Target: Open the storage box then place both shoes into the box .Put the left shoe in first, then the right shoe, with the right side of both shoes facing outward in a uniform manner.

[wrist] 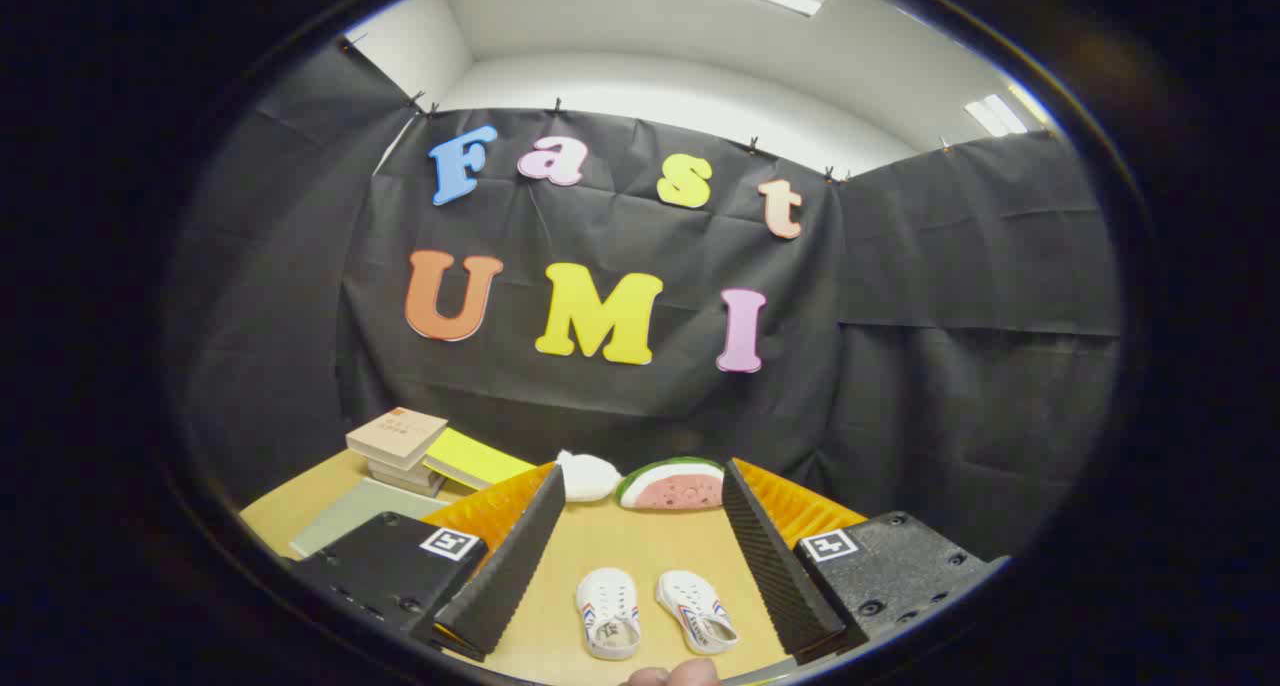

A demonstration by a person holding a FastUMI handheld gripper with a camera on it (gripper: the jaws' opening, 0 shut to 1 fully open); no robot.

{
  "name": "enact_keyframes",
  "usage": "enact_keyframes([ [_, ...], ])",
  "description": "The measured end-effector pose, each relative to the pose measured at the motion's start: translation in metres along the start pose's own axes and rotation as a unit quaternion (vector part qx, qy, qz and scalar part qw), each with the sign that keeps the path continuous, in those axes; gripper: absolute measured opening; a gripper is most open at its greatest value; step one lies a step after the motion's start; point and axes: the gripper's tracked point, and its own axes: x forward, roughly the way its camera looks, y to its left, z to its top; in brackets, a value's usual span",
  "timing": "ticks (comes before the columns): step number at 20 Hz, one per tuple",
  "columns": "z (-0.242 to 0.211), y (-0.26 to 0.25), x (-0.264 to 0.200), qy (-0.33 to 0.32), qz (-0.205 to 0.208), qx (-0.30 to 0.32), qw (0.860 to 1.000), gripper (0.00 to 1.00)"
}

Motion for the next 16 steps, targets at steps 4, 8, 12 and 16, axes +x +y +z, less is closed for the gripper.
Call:
enact_keyframes([
  [4, 0.009, 0.009, -0.002, -0.006, 0.014, 0.000, 1.000, 1.00],
  [8, 0.017, 0.009, 0.001, -0.013, 0.019, 0.012, 1.000, 1.00],
  [12, 0.019, 0.008, 0.010, -0.015, 0.026, 0.024, 0.999, 1.00],
  [16, 0.024, 0.005, 0.014, -0.026, 0.036, 0.013, 0.999, 1.00],
])
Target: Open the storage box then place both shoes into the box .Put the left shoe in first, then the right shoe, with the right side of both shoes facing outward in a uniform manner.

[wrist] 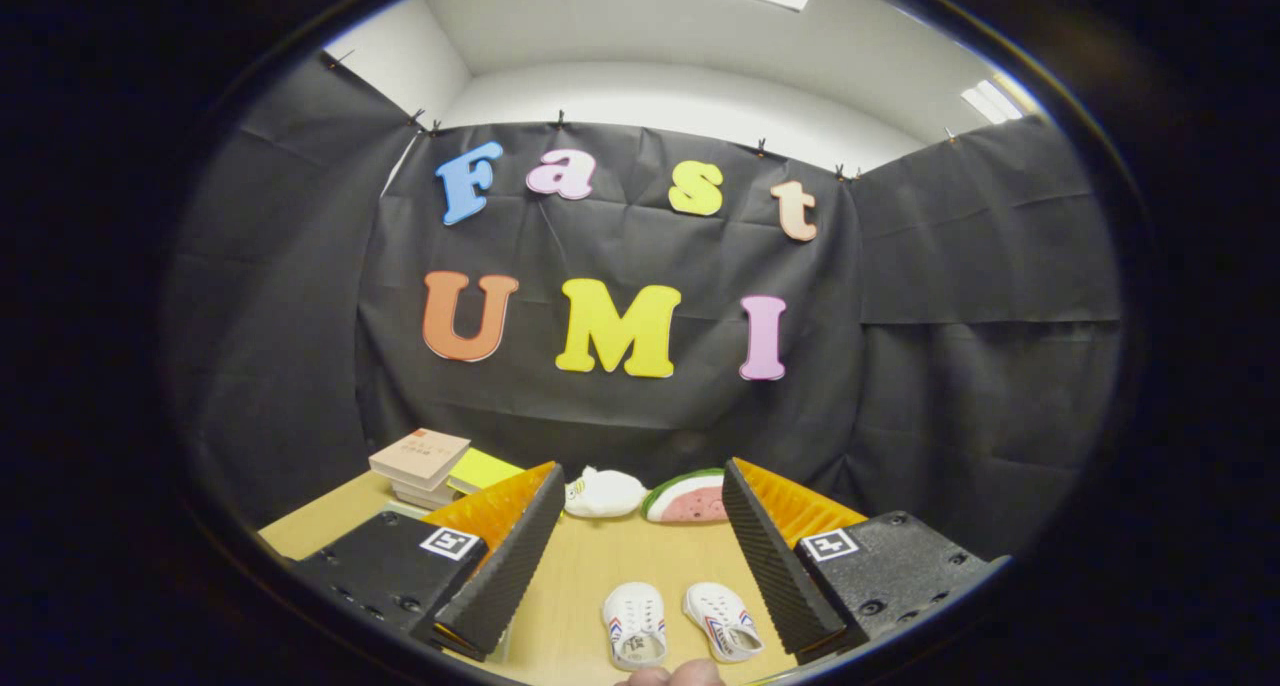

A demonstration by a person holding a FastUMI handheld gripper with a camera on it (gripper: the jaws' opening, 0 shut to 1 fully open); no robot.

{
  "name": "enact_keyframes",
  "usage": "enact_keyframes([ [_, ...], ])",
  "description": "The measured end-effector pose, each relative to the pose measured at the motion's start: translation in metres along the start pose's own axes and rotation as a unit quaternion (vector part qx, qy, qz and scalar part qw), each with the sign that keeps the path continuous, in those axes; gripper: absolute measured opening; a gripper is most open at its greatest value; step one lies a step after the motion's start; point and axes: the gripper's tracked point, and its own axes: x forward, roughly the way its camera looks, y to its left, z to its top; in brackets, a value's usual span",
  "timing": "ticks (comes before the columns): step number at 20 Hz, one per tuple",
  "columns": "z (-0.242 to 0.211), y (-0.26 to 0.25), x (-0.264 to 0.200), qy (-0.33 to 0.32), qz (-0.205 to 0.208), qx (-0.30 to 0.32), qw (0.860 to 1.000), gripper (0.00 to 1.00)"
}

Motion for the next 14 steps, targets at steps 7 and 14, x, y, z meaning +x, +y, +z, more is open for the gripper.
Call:
enact_keyframes([
  [7, -0.008, 0.004, 0.007, 0.018, 0.055, 0.002, 0.998, 1.00],
  [14, -0.048, 0.015, 0.020, 0.089, 0.194, 0.036, 0.976, 1.00],
])
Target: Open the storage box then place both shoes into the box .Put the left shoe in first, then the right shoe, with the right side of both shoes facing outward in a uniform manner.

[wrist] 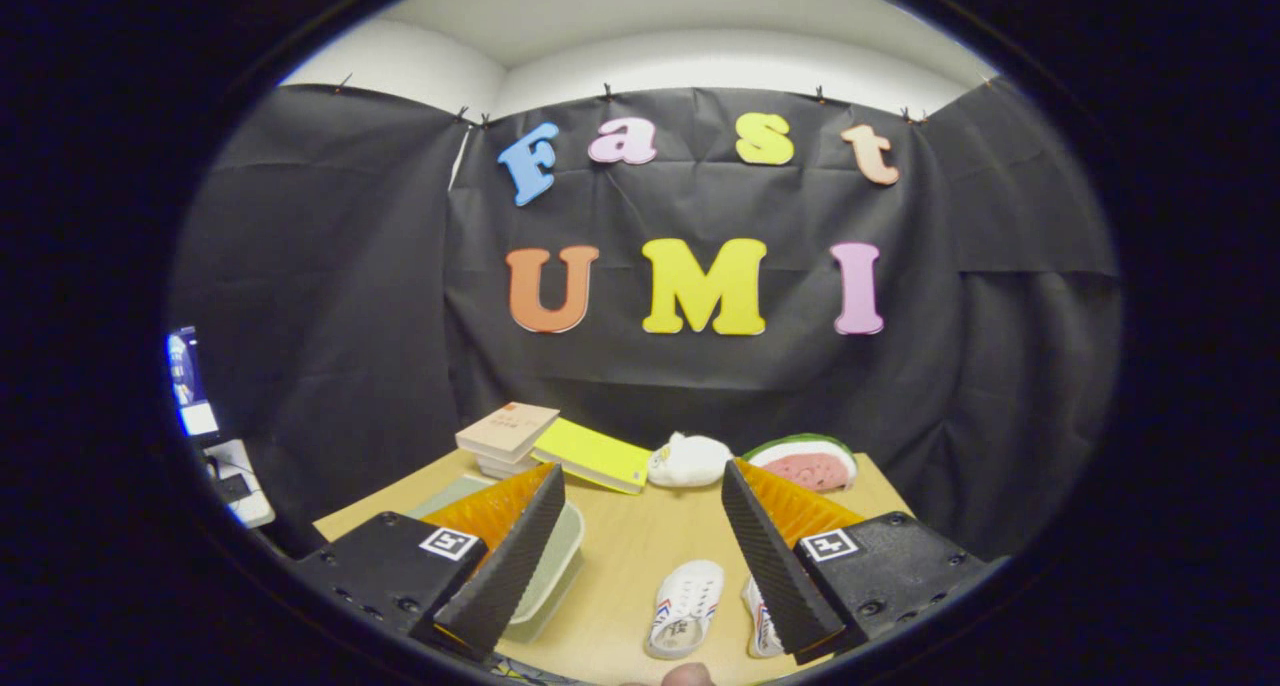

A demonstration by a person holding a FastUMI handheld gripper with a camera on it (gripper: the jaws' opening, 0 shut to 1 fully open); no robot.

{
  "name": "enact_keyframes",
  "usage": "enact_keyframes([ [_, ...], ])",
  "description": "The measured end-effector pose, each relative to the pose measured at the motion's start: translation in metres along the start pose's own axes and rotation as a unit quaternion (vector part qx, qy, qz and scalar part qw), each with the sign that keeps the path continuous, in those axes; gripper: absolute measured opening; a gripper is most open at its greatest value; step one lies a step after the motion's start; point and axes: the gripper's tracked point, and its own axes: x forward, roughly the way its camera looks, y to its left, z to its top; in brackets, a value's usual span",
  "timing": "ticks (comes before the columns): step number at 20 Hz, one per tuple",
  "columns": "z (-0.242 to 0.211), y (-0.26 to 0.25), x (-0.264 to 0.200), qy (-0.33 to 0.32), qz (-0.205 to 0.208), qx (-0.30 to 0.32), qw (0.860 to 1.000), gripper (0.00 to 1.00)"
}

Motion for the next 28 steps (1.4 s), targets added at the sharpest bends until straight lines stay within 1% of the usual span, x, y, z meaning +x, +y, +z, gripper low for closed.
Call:
enact_keyframes([
  [2, -0.019, -0.001, 0.008, 0.028, 0.038, 0.018, 0.999, 1.00],
  [5, -0.044, 0.008, 0.022, 0.057, 0.094, 0.046, 0.993, 1.00],
  [8, -0.082, 0.031, 0.039, 0.106, 0.160, 0.074, 0.979, 1.00],
  [11, -0.122, 0.056, 0.052, 0.167, 0.216, 0.136, 0.952, 1.00],
  [14, -0.149, 0.069, 0.059, 0.209, 0.237, 0.192, 0.929, 1.00],
  [17, -0.171, 0.086, 0.068, 0.244, 0.257, 0.231, 0.906, 1.00],
  [18, -0.172, 0.090, 0.071, 0.247, 0.265, 0.254, 0.897, 1.00],
  [19, -0.176, 0.095, 0.074, 0.260, 0.275, 0.274, 0.884, 1.00],
  [23, -0.190, 0.097, 0.085, 0.287, 0.278, 0.338, 0.852, 0.99],
  [25, -0.198, 0.102, 0.088, 0.305, 0.282, 0.358, 0.836, 0.99],
  [27, -0.199, 0.109, 0.089, 0.319, 0.295, 0.385, 0.814, 0.99],
  [28, -0.198, 0.110, 0.090, 0.325, 0.299, 0.394, 0.806, 0.99],
])
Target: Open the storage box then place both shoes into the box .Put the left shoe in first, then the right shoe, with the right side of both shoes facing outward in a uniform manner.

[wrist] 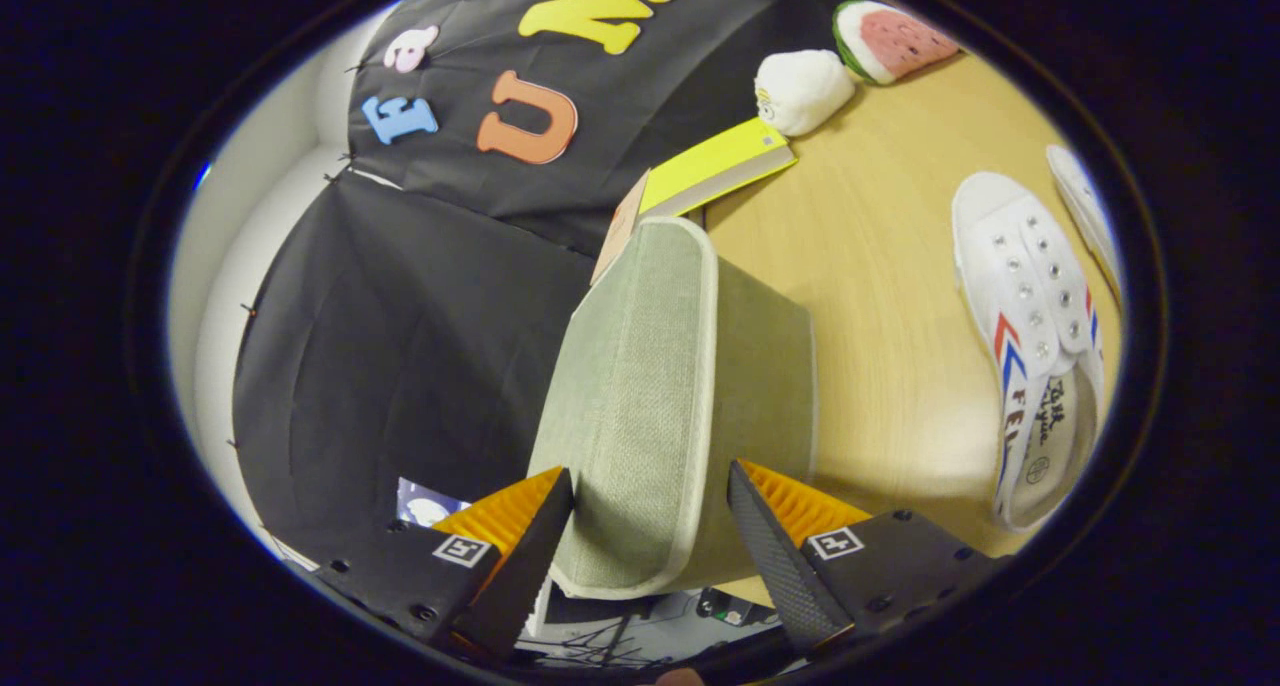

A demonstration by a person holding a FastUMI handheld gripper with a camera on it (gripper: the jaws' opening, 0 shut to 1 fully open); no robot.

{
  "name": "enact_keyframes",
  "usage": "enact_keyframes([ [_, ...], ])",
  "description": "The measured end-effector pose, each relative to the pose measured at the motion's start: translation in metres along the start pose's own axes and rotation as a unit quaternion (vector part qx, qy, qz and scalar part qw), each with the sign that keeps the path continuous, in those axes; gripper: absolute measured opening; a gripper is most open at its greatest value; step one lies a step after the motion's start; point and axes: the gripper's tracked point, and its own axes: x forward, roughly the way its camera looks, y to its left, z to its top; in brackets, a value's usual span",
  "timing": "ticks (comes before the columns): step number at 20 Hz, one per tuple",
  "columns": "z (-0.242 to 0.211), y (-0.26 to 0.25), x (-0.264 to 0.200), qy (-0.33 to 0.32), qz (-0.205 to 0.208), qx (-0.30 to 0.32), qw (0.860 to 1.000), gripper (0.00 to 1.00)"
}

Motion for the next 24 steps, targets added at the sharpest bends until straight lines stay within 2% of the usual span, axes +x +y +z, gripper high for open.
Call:
enact_keyframes([
  [2, -0.002, 0.005, 0.000, 0.009, 0.013, 0.016, 1.000, 0.95],
  [3, -0.003, 0.005, -0.002, 0.012, 0.006, 0.018, 1.000, 0.80],
  [8, 0.015, 0.013, -0.031, -0.025, -0.002, 0.020, 0.999, 0.31],
  [10, 0.018, 0.022, -0.037, -0.030, -0.017, -0.005, 0.999, 0.12],
  [11, 0.016, 0.025, -0.039, -0.026, -0.031, -0.027, 0.999, 0.05],
  [14, 0.021, 0.055, -0.048, -0.029, -0.052, -0.074, 0.995, 0.05],
  [18, 0.028, 0.115, -0.053, -0.035, -0.045, -0.129, 0.990, 0.05],
  [24, 0.024, 0.207, -0.019, -0.031, -0.046, -0.241, 0.969, 0.05],
])
